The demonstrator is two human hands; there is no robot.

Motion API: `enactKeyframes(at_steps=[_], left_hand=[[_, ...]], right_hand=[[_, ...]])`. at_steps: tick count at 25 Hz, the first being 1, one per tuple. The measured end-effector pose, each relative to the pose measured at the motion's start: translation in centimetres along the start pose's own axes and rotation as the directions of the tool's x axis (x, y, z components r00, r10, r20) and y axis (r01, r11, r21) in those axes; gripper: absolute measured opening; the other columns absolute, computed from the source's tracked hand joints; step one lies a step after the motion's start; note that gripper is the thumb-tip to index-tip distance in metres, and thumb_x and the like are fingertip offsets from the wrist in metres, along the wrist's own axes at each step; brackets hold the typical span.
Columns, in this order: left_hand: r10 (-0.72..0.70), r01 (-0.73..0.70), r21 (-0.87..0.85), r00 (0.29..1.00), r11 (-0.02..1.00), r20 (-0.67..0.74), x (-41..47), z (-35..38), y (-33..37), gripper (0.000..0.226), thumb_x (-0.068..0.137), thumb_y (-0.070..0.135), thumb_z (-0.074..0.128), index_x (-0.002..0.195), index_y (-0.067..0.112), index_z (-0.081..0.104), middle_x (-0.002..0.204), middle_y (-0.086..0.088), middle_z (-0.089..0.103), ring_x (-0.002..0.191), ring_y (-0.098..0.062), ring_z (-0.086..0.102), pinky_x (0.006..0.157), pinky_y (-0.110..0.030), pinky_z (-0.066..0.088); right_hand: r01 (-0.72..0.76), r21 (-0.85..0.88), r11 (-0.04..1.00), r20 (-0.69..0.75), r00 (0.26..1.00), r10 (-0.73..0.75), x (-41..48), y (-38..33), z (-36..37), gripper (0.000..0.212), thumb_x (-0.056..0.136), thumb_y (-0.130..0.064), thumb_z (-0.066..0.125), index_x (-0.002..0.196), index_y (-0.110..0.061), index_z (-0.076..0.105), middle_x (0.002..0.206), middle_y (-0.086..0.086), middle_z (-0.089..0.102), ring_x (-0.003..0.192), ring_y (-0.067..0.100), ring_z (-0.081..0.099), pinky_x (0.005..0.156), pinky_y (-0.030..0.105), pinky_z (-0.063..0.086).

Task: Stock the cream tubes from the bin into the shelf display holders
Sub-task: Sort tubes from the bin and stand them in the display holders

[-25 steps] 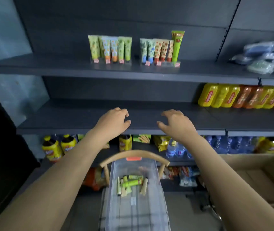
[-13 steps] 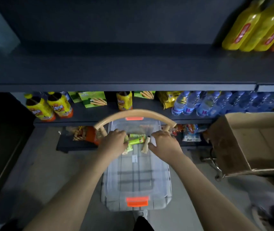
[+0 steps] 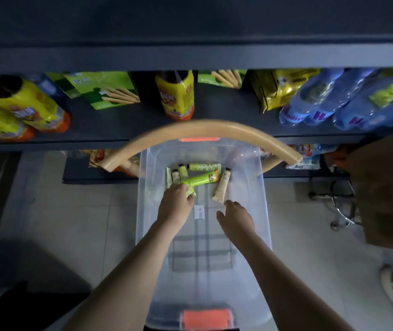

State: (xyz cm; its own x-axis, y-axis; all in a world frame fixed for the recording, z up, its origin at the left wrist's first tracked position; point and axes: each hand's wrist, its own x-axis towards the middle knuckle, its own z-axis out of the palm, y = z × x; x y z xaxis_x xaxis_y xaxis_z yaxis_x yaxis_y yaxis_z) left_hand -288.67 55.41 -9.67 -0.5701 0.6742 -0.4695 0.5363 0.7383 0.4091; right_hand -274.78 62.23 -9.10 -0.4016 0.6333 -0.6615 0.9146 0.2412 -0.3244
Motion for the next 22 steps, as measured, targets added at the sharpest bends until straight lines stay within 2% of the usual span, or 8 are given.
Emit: enactKeyframes(at_steps=[3, 7, 12, 15, 17, 19, 21, 22], left_hand=[[0.038, -0.037, 0.003, 0.998, 0.999, -0.052, 4.7, 2.7, -0.7, 0.029, 0.091, 0.023, 0.055, 0.112, 0.004, 0.061, 0.114, -0.015, 0.060, 0.098, -0.033, 0.059, 0.085, -0.040, 0.048], [0.064, -0.056, 0.109, 0.996, 0.992, -0.064, 9.0, 5.6, -1.5, 0.041, 0.088, 0.037, 0.058, 0.122, 0.013, 0.058, 0.121, -0.008, 0.060, 0.115, -0.029, 0.051, 0.089, -0.039, 0.043], [0.039, -0.026, 0.163, 0.996, 0.986, -0.076, 10.7, 7.7, -2.0, 0.040, 0.085, 0.042, 0.060, 0.120, 0.022, 0.058, 0.123, -0.001, 0.058, 0.117, -0.027, 0.047, 0.086, -0.038, 0.036], [-0.004, 0.011, 0.175, 0.999, 0.985, -0.038, 11.2, 8.0, -2.3, 0.037, 0.085, 0.042, 0.060, 0.117, 0.024, 0.060, 0.119, -0.002, 0.059, 0.115, -0.028, 0.047, 0.086, -0.039, 0.034], [-0.039, 0.039, 0.153, 0.999, 0.988, -0.005, 11.2, 8.0, -2.5, 0.036, 0.085, 0.042, 0.061, 0.114, 0.022, 0.063, 0.114, -0.007, 0.060, 0.111, -0.029, 0.049, 0.084, -0.037, 0.036], [-0.072, 0.071, 0.057, 0.997, 0.996, 0.017, 10.8, 7.6, -2.7, 0.036, 0.085, 0.040, 0.062, 0.110, 0.014, 0.063, 0.111, -0.011, 0.061, 0.108, -0.029, 0.052, 0.078, -0.034, 0.038], [-0.108, 0.110, -0.084, 0.994, 0.990, 0.025, 10.1, 6.6, -2.5, 0.036, 0.085, 0.036, 0.063, 0.106, 0.007, 0.063, 0.111, -0.015, 0.061, 0.104, -0.032, 0.055, 0.076, -0.033, 0.038], [-0.128, 0.131, -0.150, 0.991, 0.980, 0.027, 9.5, 5.8, -2.3, 0.036, 0.085, 0.036, 0.063, 0.106, 0.006, 0.062, 0.113, -0.016, 0.060, 0.103, -0.033, 0.055, 0.078, -0.032, 0.039]], right_hand=[[-0.096, 0.102, 0.990, -0.035, 0.994, 0.100, 4.2, 0.8, 3.1, 0.035, 0.095, -0.029, 0.045, 0.120, -0.005, 0.050, 0.115, 0.013, 0.057, 0.106, 0.030, 0.054, 0.081, 0.034, 0.043], [-0.222, 0.249, 0.943, -0.162, 0.950, 0.267, 8.2, 0.9, 6.2, 0.037, 0.096, -0.036, 0.043, 0.117, -0.006, 0.052, 0.110, 0.013, 0.056, 0.101, 0.030, 0.055, 0.076, 0.035, 0.042], [-0.303, 0.327, 0.895, -0.282, 0.873, 0.398, 11.1, 0.6, 8.4, 0.033, 0.096, -0.031, 0.043, 0.117, -0.007, 0.052, 0.114, 0.011, 0.050, 0.098, 0.030, 0.055, 0.070, 0.034, 0.040], [-0.279, 0.454, 0.846, -0.287, 0.853, 0.436, 11.7, 0.5, 8.9, 0.028, 0.094, -0.028, 0.047, 0.110, -0.007, 0.058, 0.110, 0.010, 0.052, 0.084, 0.027, 0.054, 0.066, 0.030, 0.038], [-0.245, 0.569, 0.785, -0.262, 0.851, 0.455, 11.5, 0.6, 8.8, 0.023, 0.091, -0.025, 0.052, 0.102, -0.008, 0.063, 0.102, 0.009, 0.057, 0.072, 0.020, 0.050, 0.057, 0.026, 0.036], [-0.202, 0.655, 0.728, -0.235, 0.861, 0.451, 10.9, 0.7, 8.1, 0.015, 0.088, -0.025, 0.056, 0.087, -0.013, 0.064, 0.083, 0.004, 0.060, 0.062, 0.014, 0.048, 0.050, 0.024, 0.033], [-0.131, 0.732, 0.669, -0.230, 0.877, 0.423, 9.6, 0.6, 7.1, 0.024, 0.086, -0.027, 0.058, 0.063, -0.022, 0.054, 0.064, -0.002, 0.049, 0.054, 0.012, 0.040, 0.053, 0.025, 0.032], [-0.099, 0.779, 0.619, -0.221, 0.880, 0.420, 8.6, 0.4, 6.4, 0.028, 0.085, -0.026, 0.060, 0.059, -0.023, 0.052, 0.060, -0.003, 0.048, 0.054, 0.013, 0.040, 0.053, 0.029, 0.035]])
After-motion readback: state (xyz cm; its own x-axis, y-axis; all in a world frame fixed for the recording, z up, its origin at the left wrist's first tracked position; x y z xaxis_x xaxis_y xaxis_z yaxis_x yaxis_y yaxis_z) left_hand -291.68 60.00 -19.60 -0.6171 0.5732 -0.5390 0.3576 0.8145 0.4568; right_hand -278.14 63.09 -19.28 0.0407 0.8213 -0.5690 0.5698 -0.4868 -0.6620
